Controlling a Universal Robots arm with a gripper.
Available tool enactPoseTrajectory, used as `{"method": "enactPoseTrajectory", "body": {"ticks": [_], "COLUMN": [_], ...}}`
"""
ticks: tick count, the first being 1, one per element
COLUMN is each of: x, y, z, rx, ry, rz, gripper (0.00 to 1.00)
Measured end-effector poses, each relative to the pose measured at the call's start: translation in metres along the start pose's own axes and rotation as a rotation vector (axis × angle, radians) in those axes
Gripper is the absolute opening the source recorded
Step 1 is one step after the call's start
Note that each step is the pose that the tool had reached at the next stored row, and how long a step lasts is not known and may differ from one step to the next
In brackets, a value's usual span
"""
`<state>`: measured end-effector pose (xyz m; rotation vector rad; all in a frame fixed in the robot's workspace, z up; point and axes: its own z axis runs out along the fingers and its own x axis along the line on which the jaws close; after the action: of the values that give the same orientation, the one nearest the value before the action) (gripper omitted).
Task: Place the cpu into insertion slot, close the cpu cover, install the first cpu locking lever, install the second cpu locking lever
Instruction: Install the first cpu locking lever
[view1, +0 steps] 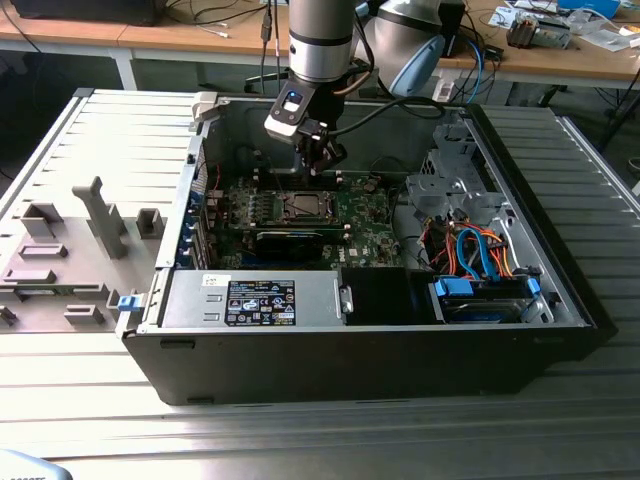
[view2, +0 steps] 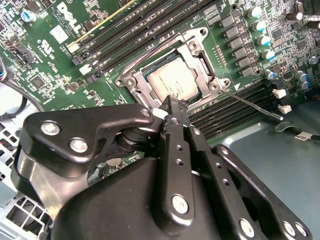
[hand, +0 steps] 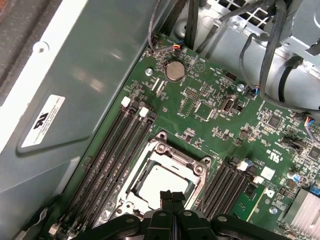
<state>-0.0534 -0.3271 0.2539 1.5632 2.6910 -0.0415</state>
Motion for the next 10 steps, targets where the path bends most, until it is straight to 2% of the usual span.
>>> {"method": "enactPoseTrajectory", "body": {"ticks": [10], "x": [0.0000], "y": [0.0000], "z": [0.0000], "rx": [-0.0003], "ry": [0.0000], "rz": [-0.008], "gripper": [0.11]}}
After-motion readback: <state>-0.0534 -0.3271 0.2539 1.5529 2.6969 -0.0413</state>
